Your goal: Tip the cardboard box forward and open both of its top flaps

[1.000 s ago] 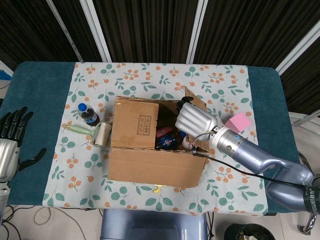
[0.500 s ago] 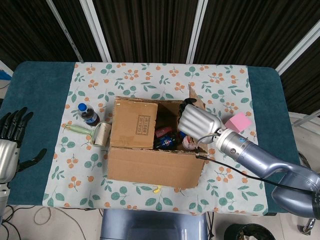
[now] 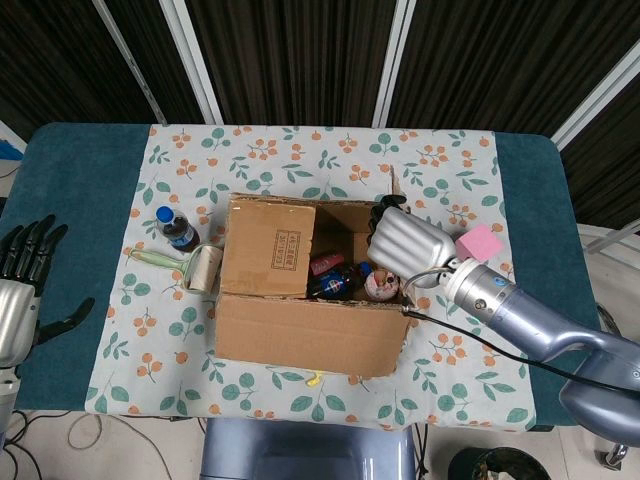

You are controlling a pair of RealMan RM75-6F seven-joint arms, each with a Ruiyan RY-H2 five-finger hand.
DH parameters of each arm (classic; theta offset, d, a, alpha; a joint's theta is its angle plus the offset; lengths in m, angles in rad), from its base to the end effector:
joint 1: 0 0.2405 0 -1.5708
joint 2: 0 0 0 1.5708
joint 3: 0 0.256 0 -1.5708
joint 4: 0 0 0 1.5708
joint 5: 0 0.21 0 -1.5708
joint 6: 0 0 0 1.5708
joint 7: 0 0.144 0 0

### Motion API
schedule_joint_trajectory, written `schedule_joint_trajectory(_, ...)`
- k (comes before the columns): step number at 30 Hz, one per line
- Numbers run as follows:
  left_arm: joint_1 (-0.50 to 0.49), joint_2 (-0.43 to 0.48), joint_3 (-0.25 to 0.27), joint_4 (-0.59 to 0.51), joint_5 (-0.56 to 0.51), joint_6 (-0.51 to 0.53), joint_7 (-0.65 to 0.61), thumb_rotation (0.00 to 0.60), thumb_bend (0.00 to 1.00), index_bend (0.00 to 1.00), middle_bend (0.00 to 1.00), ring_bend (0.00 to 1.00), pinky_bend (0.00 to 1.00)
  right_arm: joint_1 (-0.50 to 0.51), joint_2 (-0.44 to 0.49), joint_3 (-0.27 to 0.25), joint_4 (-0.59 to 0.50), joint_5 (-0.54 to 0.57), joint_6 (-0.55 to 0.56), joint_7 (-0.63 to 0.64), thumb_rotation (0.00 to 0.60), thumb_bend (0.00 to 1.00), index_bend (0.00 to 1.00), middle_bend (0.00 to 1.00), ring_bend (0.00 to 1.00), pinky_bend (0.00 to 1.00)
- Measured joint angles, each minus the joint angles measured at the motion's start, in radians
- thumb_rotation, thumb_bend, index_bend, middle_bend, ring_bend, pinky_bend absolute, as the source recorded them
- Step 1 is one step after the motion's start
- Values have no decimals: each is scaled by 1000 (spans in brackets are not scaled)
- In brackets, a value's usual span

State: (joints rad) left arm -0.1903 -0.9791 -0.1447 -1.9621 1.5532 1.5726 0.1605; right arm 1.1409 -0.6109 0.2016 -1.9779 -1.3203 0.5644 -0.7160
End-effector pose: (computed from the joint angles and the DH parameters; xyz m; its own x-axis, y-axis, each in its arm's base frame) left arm -0.2073 0.2136 0.1972 0.3149 -0.2026 0.9273 0.9157 -0.1922 -0.3529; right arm -0.0100 -0.3472 0.1902 0.9003 0.3983 0.1757 0.1087 -0.5965 0.7952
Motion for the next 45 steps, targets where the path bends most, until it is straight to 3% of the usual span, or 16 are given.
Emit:
schedule_joint_trajectory(25,6,1,2,-9,15,0,6,600,192,0,0,0,49,-58,103,20,-6,-38,-15,38,600,1000,507,416,335,401)
schedule_joint_trajectory(45,10,-2,4,-9,20,0,18,600,192,0,0,0,49,-162,122,-11,27,-57,10,22,600,1000,507,401,326,401)
